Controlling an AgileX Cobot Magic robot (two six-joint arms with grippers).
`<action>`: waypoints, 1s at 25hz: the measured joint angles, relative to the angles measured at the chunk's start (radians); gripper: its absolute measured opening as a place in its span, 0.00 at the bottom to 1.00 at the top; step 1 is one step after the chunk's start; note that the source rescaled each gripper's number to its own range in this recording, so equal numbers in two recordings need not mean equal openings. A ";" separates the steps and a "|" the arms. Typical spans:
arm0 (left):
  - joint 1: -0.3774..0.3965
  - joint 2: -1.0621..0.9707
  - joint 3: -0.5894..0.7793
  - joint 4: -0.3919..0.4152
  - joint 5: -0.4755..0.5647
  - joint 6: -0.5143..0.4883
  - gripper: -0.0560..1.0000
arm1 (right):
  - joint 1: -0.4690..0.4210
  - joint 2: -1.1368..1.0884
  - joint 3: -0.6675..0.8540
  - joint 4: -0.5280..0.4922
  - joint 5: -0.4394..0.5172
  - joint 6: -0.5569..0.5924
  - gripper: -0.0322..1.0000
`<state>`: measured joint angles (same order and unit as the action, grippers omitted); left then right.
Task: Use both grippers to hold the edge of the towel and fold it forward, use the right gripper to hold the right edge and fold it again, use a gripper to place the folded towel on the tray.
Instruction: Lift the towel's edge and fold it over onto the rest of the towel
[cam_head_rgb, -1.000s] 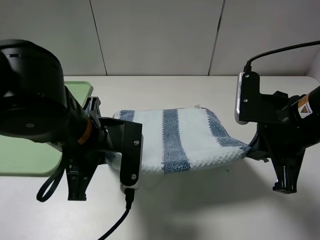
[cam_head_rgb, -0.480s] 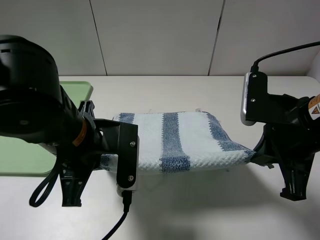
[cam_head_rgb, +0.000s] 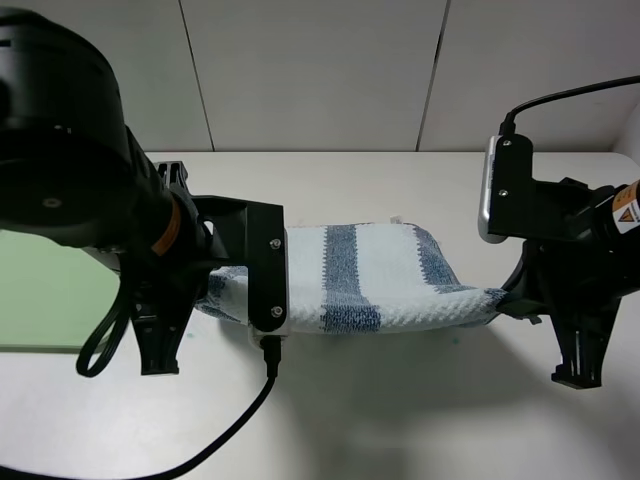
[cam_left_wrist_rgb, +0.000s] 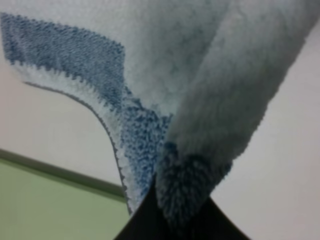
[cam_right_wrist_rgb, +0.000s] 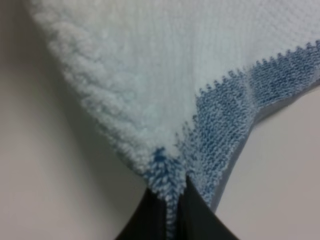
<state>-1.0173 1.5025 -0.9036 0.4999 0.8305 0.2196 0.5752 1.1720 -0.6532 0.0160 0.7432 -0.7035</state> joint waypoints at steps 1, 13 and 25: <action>0.000 0.000 0.000 0.006 0.005 0.000 0.05 | 0.000 0.009 -0.007 -0.004 -0.003 0.002 0.03; 0.104 0.013 0.000 0.011 -0.005 -0.016 0.05 | 0.000 0.186 -0.156 -0.026 0.000 0.011 0.03; 0.264 0.132 -0.027 0.010 -0.116 0.008 0.05 | -0.007 0.279 -0.210 -0.042 -0.062 -0.022 0.03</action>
<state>-0.7534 1.6345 -0.9306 0.5100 0.7141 0.2275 0.5680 1.4509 -0.8634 -0.0262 0.6816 -0.7255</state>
